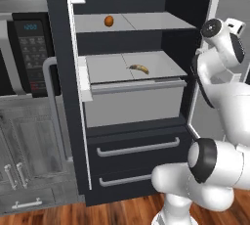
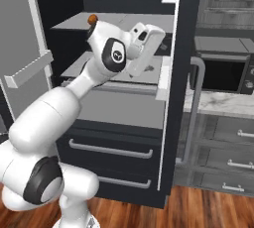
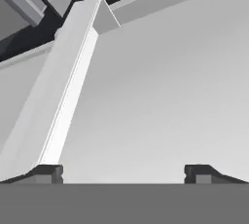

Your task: Retrieve the mango and banana from the fridge and place them into the bowl on the dining table.

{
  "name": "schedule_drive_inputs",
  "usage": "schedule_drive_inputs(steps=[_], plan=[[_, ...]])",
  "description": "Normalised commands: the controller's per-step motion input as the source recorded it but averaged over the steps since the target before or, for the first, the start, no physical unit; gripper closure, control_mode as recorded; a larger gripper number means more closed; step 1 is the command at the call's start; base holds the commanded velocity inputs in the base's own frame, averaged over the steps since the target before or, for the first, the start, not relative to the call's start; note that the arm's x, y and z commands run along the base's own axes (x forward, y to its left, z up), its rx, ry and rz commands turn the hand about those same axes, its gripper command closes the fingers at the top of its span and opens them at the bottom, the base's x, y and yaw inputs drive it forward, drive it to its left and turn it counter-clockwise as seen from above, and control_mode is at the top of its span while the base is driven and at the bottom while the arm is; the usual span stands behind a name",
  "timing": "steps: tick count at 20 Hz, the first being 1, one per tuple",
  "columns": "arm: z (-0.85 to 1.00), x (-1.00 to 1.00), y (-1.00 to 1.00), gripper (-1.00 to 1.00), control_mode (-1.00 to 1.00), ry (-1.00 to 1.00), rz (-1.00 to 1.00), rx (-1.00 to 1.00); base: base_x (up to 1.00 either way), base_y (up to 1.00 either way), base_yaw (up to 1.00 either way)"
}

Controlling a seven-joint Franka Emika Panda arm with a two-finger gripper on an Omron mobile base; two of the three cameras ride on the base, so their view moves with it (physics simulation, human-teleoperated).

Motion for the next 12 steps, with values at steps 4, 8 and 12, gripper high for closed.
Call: schedule_drive_inputs(steps=[4,8,12], plan=[[0.80,-0.45,0.19,-1.00,-1.00,-0.26,-0.03,0.14,0.00,0.00,0.00],[0.61,-0.33,0.44,-1.00,-1.00,-0.16,0.00,0.29,0.00,0.00,0.00],[0.01,-0.31,0.57,-1.00,-1.00,-0.02,0.00,0.41,0.00,0.00,0.00]])
